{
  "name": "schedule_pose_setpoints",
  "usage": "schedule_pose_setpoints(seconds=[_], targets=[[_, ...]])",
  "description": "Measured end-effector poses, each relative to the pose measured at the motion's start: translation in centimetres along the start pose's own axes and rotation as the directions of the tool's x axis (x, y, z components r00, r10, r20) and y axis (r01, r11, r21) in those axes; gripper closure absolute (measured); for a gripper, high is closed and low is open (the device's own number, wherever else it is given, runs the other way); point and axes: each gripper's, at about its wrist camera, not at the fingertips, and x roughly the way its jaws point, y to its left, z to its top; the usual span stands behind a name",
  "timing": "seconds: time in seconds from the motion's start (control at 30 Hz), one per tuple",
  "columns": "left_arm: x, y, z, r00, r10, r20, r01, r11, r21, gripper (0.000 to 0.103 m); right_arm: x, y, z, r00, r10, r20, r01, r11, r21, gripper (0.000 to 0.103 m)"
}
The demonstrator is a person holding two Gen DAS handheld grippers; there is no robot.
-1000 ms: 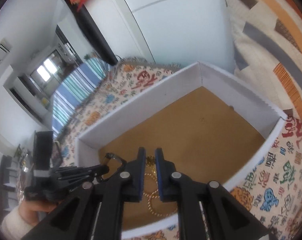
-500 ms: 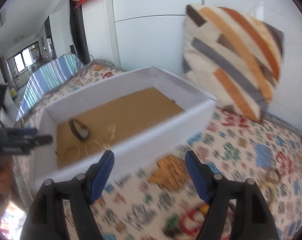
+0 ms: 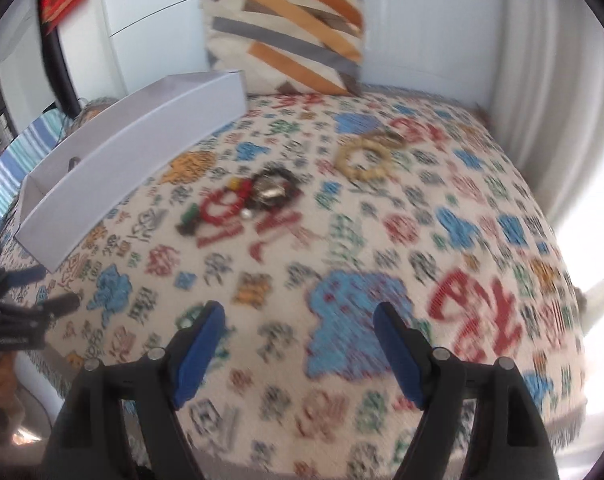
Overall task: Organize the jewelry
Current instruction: 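Withdraw both grippers from the box back over the jewelry pile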
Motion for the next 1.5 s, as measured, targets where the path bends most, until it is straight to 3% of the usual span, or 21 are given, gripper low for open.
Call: schedule_pose_setpoints(seconds=[0.2, 0.43, 0.77, 0.93, 1.1, 1.27, 1.5], targets=[[-0.1, -2.7, -1.2, 1.0, 0.001, 0.006, -0.001, 1.0, 0.03, 0.002, -1.9, -3.3, -2.9, 0.998, -0.058, 0.016, 0.056, 0.993, 0.101, 0.024], [-0.5, -4.1, -1.4, 0.999, 0.04, -0.014, -0.039, 0.997, 0.066, 0.002, -1.6, -3.2, -4.3, 0.999, -0.045, -0.001, 0.045, 0.993, 0.111, 0.023], [-0.9, -4.4, -2.4, 0.996, -0.086, -0.022, 0.088, 0.992, 0.088, 0.003, -1.2, 0.3, -3.5, 1.0, 0.007, -0.008, -0.006, 0.999, 0.035, 0.023], [-0.8, -5.0, -3.0, 0.982, -0.168, -0.085, 0.175, 0.981, 0.079, 0.003, -1.4, 1.6, -3.4, 1.0, 0.015, -0.01, -0.015, 1.0, 0.004, 0.023], [-1.1, -6.1, -3.5, 0.991, -0.114, -0.067, 0.123, 0.981, 0.148, 0.003, -1.3, 2.2, -3.6, 0.999, 0.028, -0.027, -0.028, 1.0, -0.006, 0.023], [-1.0, -5.2, -3.3, 0.982, -0.171, -0.079, 0.179, 0.978, 0.102, 0.002, -1.0, 2.6, -3.8, 0.998, 0.041, -0.038, -0.042, 0.999, -0.01, 0.023], [-0.9, -4.5, -3.0, 0.977, -0.195, -0.082, 0.2, 0.978, 0.062, 0.003, -0.8, 2.6, -3.9, 0.997, 0.053, -0.048, -0.053, 0.999, -0.007, 0.023]])
